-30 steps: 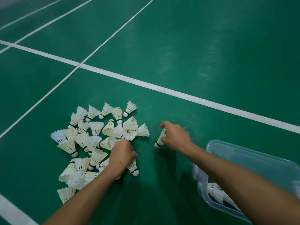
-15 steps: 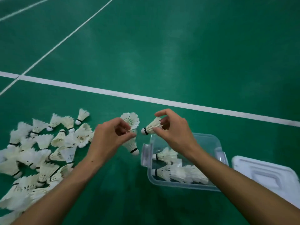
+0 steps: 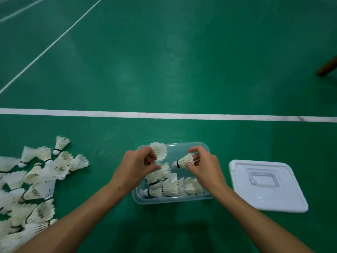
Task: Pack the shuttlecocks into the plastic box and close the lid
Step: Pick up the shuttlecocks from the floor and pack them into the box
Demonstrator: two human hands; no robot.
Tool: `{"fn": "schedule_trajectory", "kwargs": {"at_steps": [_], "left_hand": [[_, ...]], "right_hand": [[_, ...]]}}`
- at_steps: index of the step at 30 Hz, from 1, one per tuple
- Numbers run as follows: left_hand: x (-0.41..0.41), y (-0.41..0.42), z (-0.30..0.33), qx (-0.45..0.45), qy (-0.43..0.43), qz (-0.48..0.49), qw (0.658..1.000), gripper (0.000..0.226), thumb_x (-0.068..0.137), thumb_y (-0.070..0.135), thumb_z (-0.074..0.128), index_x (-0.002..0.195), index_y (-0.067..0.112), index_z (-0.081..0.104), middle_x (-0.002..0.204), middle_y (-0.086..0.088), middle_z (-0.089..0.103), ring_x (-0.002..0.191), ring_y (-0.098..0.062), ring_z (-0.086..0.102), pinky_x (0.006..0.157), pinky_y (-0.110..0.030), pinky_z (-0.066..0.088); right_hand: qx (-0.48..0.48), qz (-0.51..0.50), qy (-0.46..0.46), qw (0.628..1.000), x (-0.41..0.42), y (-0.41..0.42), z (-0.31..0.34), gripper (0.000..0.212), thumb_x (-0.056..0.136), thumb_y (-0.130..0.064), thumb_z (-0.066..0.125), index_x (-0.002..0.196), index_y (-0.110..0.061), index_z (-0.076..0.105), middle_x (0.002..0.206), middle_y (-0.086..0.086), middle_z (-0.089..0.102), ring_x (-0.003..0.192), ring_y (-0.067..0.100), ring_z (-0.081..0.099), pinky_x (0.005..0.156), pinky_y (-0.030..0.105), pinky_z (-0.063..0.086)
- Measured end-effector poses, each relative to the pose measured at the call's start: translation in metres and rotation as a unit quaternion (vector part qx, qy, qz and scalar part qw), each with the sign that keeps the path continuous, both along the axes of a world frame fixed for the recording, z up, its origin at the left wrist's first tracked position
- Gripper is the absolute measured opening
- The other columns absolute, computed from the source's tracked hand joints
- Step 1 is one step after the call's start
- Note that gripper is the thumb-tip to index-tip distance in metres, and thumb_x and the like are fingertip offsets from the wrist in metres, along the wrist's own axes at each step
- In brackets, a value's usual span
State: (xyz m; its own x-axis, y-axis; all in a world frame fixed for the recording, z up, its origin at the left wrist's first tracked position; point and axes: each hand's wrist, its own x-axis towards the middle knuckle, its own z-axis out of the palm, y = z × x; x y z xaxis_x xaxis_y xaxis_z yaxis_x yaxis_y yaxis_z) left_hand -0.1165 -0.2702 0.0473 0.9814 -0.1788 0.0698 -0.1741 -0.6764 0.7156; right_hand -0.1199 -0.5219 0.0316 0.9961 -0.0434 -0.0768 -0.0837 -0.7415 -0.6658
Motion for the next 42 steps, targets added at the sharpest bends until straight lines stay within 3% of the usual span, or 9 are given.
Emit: {"fn": "schedule_trajectory", "kwargs": {"at_steps": [9, 14, 17, 22, 25, 28, 31, 36, 42], "left_hand": [[-0.004, 0.004, -0.016, 0.01, -0.016, -0.018, 1.0, 0.029, 0.072, 0.023, 0.095, 0.088, 0.02, 0.071, 0.073, 0.017, 0.07, 0.072, 0.001, 0.068, 0.065, -0.008, 0.049], [-0.006, 0.007, -0.014, -0.005, -0.011, -0.021, 1.0, 0.028, 0.073, 0.025, 0.094, 0.089, 0.021, 0.071, 0.073, 0.017, 0.07, 0.073, 0.0, 0.069, 0.066, -0.007, 0.049], [-0.005, 0.007, -0.015, -0.008, -0.01, -0.018, 1.0, 0.027, 0.074, 0.024, 0.094, 0.088, 0.021, 0.071, 0.073, 0.018, 0.069, 0.072, 0.001, 0.068, 0.065, -0.007, 0.048], [0.0, 0.007, -0.016, 0.004, -0.001, -0.026, 1.0, 0.024, 0.078, 0.023, 0.091, 0.087, 0.026, 0.068, 0.072, 0.02, 0.066, 0.073, 0.004, 0.066, 0.065, -0.006, 0.046], [0.003, 0.005, -0.016, 0.013, 0.004, -0.039, 0.999, 0.027, 0.08, 0.023, 0.09, 0.086, 0.03, 0.065, 0.072, 0.023, 0.063, 0.071, 0.009, 0.063, 0.065, -0.005, 0.045], [0.011, 0.004, -0.017, 0.03, 0.008, -0.045, 0.998, 0.022, 0.082, 0.027, 0.089, 0.088, 0.024, 0.069, 0.074, 0.017, 0.068, 0.069, 0.002, 0.064, 0.066, -0.017, 0.05], [0.018, -0.002, -0.013, 0.051, 0.025, -0.065, 0.996, 0.019, 0.084, 0.03, 0.087, 0.091, 0.021, 0.071, 0.077, 0.013, 0.069, 0.072, -0.002, 0.065, 0.069, -0.026, 0.057], [0.035, -0.017, -0.004, 0.081, 0.053, -0.118, 0.988, 0.02, 0.083, 0.03, 0.088, 0.088, 0.025, 0.069, 0.078, 0.016, 0.068, 0.071, 0.003, 0.063, 0.065, -0.013, 0.046], [0.044, -0.02, 0.0, 0.053, 0.086, -0.138, 0.985, 0.021, 0.08, 0.03, 0.091, 0.089, 0.024, 0.074, 0.076, 0.016, 0.072, 0.07, 0.003, 0.067, 0.066, -0.016, 0.051]], "right_hand": [[-0.054, 0.034, 0.054, 0.997, 0.016, 0.019, -0.053, 0.046, 0.087, -0.005, 0.071, 0.129, -0.019, 0.058, 0.1, 0.006, 0.074, 0.082, 0.02, 0.07, 0.073, 0.045, 0.063], [0.008, 0.042, 0.108, 0.993, 0.023, 0.026, -0.063, 0.046, 0.089, -0.003, 0.073, 0.13, -0.017, 0.058, 0.096, 0.0, 0.063, 0.082, 0.012, 0.063, 0.074, 0.034, 0.062], [0.022, 0.064, 0.129, 0.989, 0.029, 0.037, -0.068, 0.046, 0.086, -0.002, 0.078, 0.126, -0.018, 0.059, 0.093, -0.001, 0.063, 0.086, 0.019, 0.065, 0.077, 0.039, 0.062], [0.016, 0.086, 0.169, 0.982, 0.037, 0.047, -0.07, 0.056, 0.087, -0.01, 0.082, 0.136, -0.017, 0.056, 0.124, 0.005, 0.062, 0.114, 0.021, 0.061, 0.102, 0.037, 0.054], [0.015, 0.1, 0.171, 0.98, 0.037, 0.04, -0.063, 0.059, 0.088, -0.016, 0.082, 0.139, -0.02, 0.053, 0.123, 0.005, 0.062, 0.108, 0.018, 0.063, 0.093, 0.033, 0.057], [0.015, 0.089, 0.131, 0.987, 0.033, 0.024, -0.047, 0.053, 0.091, -0.015, 0.079, 0.138, -0.02, 0.055, 0.119, 0.001, 0.069, 0.101, 0.011, 0.067, 0.083, 0.028, 0.062], [0.037, 0.075, 0.028, 0.996, 0.023, 0.014, -0.025, 0.043, 0.09, -0.013, 0.08, 0.128, -0.02, 0.063, 0.113, -0.006, 0.071, 0.101, 0.006, 0.066, 0.092, 0.028, 0.059], [-0.024, 0.196, -0.168, 0.966, 0.008, 0.024, -0.001, 0.049, 0.081, -0.005, 0.082, 0.125, -0.019, 0.064, 0.115, -0.007, 0.067, 0.106, 0.011, 0.059, 0.09, 0.024, 0.053], [-0.082, 0.206, -0.19, 0.956, 0.012, 0.033, -0.012, 0.057, 0.081, -0.015, 0.086, 0.13, -0.02, 0.056, 0.112, -0.003, 0.072, 0.103, 0.019, 0.064, 0.083, 0.037, 0.058]]}}
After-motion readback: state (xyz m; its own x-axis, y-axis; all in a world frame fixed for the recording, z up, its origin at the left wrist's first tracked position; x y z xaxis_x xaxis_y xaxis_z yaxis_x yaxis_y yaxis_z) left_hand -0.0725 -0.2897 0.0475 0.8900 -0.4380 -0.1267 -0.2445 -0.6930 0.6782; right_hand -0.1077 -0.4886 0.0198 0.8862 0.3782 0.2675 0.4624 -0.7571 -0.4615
